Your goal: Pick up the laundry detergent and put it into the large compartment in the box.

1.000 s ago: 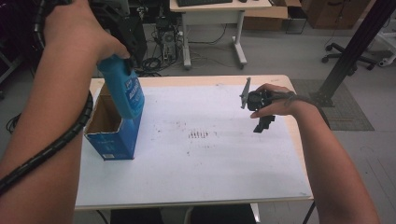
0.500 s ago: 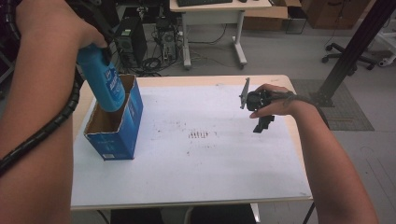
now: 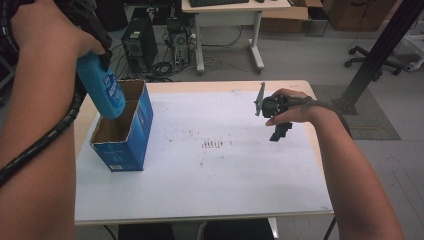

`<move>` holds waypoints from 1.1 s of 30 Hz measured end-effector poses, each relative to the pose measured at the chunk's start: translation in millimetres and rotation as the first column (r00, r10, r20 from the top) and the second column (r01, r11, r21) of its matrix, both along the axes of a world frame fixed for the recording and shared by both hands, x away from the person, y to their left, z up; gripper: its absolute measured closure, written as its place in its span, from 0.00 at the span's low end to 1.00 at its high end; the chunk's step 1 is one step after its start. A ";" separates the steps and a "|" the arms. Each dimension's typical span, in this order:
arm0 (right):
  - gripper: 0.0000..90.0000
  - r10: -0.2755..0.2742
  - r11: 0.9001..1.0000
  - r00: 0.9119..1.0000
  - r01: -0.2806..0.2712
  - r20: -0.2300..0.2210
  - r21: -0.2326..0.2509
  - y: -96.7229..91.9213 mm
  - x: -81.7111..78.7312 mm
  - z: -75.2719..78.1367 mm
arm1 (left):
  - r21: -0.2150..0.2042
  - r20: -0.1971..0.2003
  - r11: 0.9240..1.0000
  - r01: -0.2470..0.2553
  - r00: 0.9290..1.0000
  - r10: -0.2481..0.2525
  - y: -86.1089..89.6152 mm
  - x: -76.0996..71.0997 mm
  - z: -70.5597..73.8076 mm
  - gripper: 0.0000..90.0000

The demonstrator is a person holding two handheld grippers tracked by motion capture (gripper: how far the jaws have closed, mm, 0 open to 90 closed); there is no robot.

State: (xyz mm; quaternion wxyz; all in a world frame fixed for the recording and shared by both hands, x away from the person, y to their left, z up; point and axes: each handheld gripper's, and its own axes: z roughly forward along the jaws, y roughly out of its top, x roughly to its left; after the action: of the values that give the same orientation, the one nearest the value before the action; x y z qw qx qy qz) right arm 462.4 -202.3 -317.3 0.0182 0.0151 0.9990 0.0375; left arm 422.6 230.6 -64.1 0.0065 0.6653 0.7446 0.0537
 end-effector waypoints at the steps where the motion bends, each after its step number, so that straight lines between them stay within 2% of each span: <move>1: 0.07 0.000 1.000 1.000 0.000 0.001 0.000 0.0 -0.1 0.1 | 0.005 -0.004 1.000 0.000 1.000 0.000 0.2 0.9 -2.0 0.42; 5: 0.07 0.001 1.000 1.000 -0.001 0.002 0.001 -0.2 -1.2 1.1 | 0.018 -0.010 1.000 -0.001 1.000 0.001 3.4 2.8 -9.7 0.42; 9: 0.07 0.000 1.000 1.000 0.000 0.003 -0.003 -1.2 -2.2 2.3 | 0.001 -0.018 1.000 -0.007 1.000 0.007 9.7 4.3 -19.0 0.42; 15: 0.07 0.001 1.000 1.000 -0.001 0.004 -0.002 -0.2 -3.0 3.0 | 0.000 -0.038 1.000 -0.007 0.999 0.007 15.1 7.9 -35.7 0.42; 23: 0.07 0.002 1.000 1.000 -0.002 0.003 -0.009 0.6 -3.2 2.7 | -0.003 -0.038 1.000 0.006 0.999 -0.006 20.6 11.0 -54.5 0.42; 33: 0.07 0.004 1.000 1.000 -0.004 0.002 -0.010 2.1 -3.7 1.1 | -0.015 -0.064 1.000 0.017 0.998 -0.018 22.9 15.7 -78.4 0.42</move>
State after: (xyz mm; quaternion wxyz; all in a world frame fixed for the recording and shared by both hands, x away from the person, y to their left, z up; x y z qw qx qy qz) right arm 458.7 -200.2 -316.3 0.0191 0.0131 0.9992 0.0328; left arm 438.3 253.5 -142.6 -0.0121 0.6731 0.7389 0.0268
